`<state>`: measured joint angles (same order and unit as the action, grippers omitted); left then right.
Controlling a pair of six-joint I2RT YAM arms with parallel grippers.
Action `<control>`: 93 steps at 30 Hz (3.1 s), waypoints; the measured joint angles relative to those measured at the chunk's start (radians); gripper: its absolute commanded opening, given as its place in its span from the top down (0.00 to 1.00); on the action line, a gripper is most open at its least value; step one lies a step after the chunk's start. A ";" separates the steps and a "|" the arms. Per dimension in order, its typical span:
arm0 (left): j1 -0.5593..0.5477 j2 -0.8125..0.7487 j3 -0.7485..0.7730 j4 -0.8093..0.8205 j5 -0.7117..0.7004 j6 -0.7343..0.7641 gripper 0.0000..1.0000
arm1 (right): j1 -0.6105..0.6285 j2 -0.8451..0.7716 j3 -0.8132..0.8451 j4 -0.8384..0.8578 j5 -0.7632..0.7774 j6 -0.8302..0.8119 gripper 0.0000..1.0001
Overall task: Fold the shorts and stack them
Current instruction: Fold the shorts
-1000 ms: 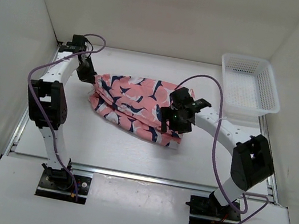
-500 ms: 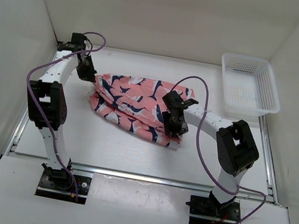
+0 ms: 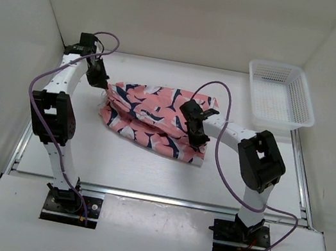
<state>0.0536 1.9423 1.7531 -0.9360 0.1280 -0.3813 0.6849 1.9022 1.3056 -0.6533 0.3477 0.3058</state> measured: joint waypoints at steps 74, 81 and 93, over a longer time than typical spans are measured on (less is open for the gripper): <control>0.003 0.194 -0.068 0.008 -0.006 -0.011 0.80 | -0.267 0.101 0.126 0.037 -0.401 0.126 1.00; 0.003 0.177 -0.074 0.023 -0.013 0.007 0.13 | -0.285 0.115 0.123 0.049 -0.403 0.105 0.92; 0.097 -0.186 -0.238 0.092 0.014 0.009 0.06 | -0.264 -0.171 0.121 0.003 -0.336 0.078 0.75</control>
<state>0.1509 1.7565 1.5146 -0.8436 0.1425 -0.3721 0.4213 1.7317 1.4261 -0.6502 0.0120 0.3840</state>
